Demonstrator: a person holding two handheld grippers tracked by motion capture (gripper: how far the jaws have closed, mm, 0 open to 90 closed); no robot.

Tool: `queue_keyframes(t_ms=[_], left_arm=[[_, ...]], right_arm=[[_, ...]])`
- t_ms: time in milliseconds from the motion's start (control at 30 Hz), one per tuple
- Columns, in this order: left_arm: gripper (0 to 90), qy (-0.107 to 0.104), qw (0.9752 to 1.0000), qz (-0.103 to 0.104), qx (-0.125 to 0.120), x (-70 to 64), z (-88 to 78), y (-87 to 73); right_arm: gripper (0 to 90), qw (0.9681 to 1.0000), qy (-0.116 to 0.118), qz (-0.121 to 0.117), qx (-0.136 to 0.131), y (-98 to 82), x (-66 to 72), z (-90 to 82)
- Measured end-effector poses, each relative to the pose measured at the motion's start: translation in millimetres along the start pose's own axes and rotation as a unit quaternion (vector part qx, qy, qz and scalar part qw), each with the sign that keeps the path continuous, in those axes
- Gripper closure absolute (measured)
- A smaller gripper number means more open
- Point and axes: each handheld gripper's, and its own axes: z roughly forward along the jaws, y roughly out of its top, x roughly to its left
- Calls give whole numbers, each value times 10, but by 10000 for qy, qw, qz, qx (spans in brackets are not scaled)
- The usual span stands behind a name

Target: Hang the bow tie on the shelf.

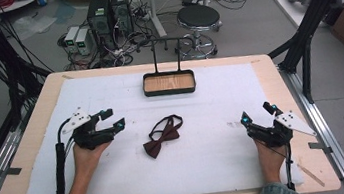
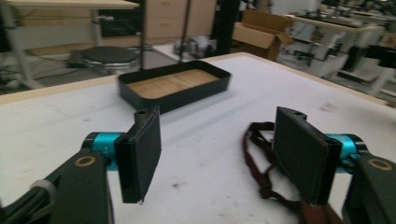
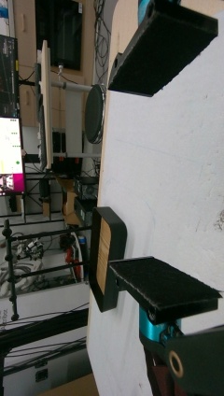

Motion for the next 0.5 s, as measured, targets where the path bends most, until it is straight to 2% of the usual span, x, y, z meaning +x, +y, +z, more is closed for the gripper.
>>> queue_keyframes(t_ms=[133, 200, 333, 367, 500], left_arm=[[347, -309, 9995, 118, 28, -120, 139, -52], [347, -336, 9992, 210, 84, -171, 203, -81], [347, -445, 9986, 181, 222, -240, 305, -134], [347, -444, 9978, 336, 349, -297, 356, -157], [344, -489, 9966, 380, 539, -395, 457, -172]], right_arm=[[112, 10000, -4, -4, -2, 0, 2, 3], [112, 10000, -5, -8, 3, 0, 1, 4], [112, 10000, -3, -7, 7, -2, -1, 6], [112, 10000, 4, -10, 8, -2, 0, 7], [112, 10000, -13, 10, 19, -2, 1, 7]])
